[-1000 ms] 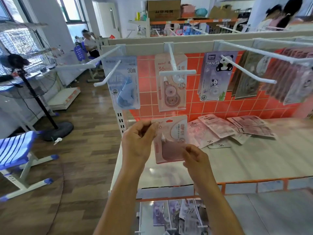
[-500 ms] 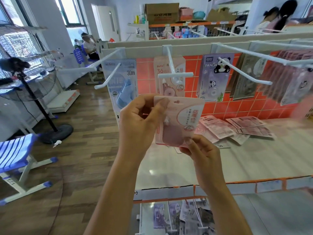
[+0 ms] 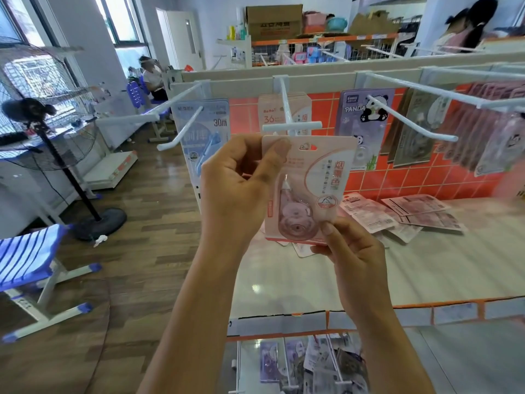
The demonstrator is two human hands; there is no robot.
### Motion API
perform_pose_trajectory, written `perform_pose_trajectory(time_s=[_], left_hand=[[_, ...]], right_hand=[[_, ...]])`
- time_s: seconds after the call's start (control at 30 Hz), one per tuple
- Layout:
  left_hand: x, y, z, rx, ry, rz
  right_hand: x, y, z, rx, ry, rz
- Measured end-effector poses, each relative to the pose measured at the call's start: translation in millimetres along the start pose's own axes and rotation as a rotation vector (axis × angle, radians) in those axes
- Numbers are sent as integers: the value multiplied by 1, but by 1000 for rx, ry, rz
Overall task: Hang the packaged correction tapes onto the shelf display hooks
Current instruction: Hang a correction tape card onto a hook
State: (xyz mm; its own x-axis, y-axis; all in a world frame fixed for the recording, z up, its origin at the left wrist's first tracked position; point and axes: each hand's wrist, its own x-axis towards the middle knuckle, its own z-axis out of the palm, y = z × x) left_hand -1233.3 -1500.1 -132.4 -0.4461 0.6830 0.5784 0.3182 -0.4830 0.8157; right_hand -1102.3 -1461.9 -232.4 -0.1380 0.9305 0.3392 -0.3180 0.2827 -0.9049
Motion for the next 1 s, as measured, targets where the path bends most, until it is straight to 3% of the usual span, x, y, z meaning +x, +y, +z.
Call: perform_pose_trajectory(time_s=[1.0], left_hand=[[26,-22,3,118,52,-68]], right_hand=[[20,18,1,-1,52,59]])
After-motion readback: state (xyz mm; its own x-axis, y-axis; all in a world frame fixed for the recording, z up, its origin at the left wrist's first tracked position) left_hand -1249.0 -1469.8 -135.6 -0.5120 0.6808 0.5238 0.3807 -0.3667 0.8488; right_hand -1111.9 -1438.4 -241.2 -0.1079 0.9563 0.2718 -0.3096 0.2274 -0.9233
